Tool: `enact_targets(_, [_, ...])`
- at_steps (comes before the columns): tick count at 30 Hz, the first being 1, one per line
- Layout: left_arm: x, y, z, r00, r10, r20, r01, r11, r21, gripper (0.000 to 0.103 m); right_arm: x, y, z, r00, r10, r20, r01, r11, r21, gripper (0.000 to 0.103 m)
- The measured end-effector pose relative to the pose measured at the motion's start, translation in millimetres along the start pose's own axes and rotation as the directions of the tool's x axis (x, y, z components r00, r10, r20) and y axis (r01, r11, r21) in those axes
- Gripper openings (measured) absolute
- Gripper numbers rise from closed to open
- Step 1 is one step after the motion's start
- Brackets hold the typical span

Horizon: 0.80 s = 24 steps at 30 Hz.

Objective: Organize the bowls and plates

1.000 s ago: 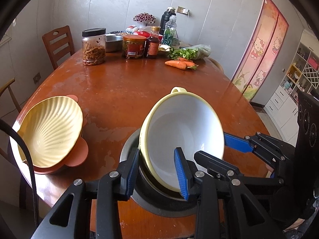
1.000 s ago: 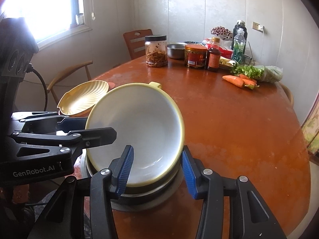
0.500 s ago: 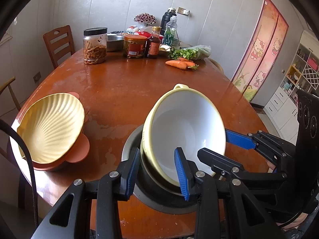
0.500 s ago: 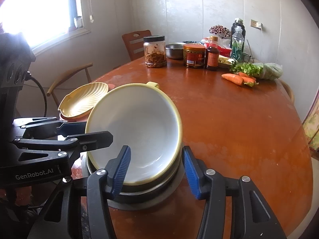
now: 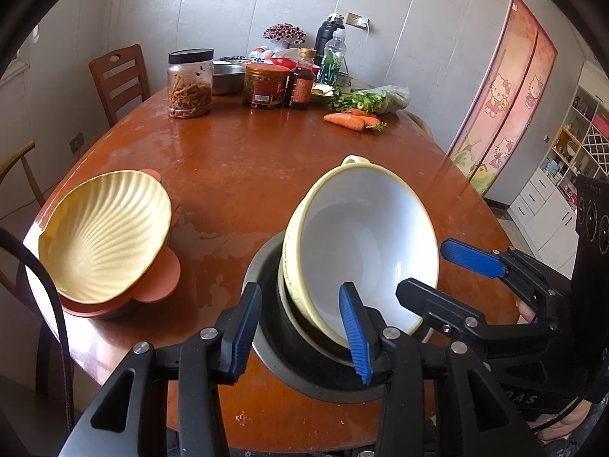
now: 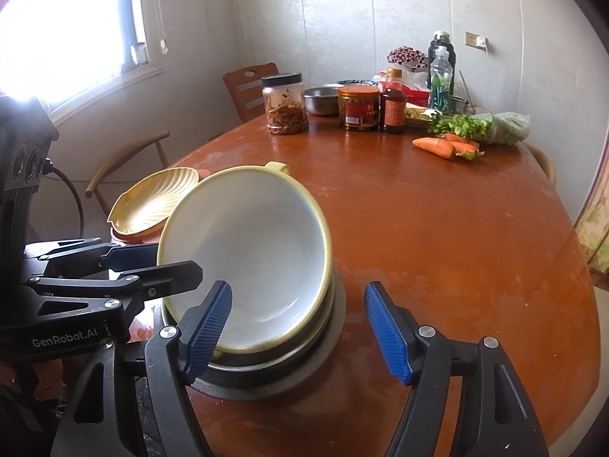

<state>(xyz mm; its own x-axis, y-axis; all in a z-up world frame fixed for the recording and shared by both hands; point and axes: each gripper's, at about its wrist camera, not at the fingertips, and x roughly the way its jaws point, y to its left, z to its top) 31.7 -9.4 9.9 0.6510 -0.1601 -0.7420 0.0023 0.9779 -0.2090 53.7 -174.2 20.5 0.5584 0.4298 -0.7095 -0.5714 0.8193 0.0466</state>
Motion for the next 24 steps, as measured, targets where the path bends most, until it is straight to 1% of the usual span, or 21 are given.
enact_targets(2, [-0.7, 0.8, -0.5, 1.000, -0.003, 0.000, 0.003, 1.000, -0.004, 0.047, -0.6, 0.2, -1.0, 1.000, -0.002, -0.002, 0.002, 1.000, 0.001, 0.074])
enact_targets(14, [-8.3, 7.5, -4.1, 1.000, 0.023, 0.003, -0.023, 0.999, -0.025, 0.051, -5.6, 0.8, -6.2, 1.000, -0.019, -0.001, 0.019, 1.000, 0.005, 0.075])
enact_targets(24, [-15.2, 9.5, -8.9, 1.000, 0.025, 0.015, -0.025, 0.999, -0.035, 0.057, -9.2, 1.6, -11.2, 1.000, -0.020, 0.005, 0.020, 1.000, 0.009, 0.077])
